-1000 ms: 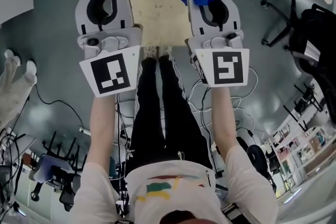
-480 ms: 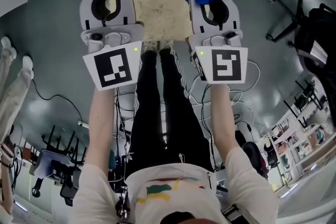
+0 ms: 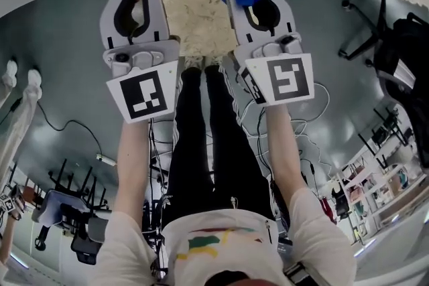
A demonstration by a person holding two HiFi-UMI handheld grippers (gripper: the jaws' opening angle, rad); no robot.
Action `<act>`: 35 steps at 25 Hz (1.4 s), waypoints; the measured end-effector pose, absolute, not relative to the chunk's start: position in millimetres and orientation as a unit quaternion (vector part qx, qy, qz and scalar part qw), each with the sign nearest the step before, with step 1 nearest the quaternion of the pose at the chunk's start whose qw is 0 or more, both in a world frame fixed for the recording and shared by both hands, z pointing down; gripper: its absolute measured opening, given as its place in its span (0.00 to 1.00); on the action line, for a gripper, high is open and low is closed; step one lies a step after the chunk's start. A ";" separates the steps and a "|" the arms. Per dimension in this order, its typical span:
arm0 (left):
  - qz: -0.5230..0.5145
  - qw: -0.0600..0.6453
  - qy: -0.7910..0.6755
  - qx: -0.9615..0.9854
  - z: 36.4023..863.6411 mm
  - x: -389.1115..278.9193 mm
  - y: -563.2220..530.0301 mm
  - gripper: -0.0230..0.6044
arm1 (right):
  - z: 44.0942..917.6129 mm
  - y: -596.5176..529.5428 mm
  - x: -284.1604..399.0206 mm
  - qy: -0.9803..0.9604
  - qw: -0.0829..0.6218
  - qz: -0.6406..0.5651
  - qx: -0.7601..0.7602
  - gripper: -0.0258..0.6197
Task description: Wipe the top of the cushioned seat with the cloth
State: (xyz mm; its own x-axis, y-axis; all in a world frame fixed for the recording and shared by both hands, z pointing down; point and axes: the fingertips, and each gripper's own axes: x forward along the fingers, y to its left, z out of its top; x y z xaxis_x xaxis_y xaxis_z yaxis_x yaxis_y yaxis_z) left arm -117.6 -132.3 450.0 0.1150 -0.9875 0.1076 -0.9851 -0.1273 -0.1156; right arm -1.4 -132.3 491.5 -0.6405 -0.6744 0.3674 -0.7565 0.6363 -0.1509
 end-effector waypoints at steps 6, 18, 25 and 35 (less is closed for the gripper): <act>-0.092 0.009 0.679 -0.728 452.7 -149.2 -116.2 0.05 | 517.7 -124.5 -66.6 -0.902 0.135 0.258 0.320 0.09; -0.105 -0.004 0.717 -0.690 463.5 -192.6 -88.7 0.05 | 619.8 -94.5 -155.0 -0.834 0.196 0.468 0.216 0.09; -0.113 -0.016 0.720 -0.684 475.1 -193.7 -83.8 0.05 | 662.1 -104.1 -163.2 -0.791 0.222 0.523 0.226 0.09; -0.122 -0.025 0.728 -0.675 482.0 -193.7 -81.0 0.05 | 686.0 -108.8 -159.5 -0.776 0.284 0.515 0.229 0.09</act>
State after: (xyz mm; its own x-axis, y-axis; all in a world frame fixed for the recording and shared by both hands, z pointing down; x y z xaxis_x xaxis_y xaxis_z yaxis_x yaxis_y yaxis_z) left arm -193.7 -81.0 482.0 -0.0886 -0.9757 0.2006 -0.9877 0.0600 -0.1444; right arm -159.5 -108.8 686.0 -0.7340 -0.0626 0.6763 -0.6475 0.3649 -0.6690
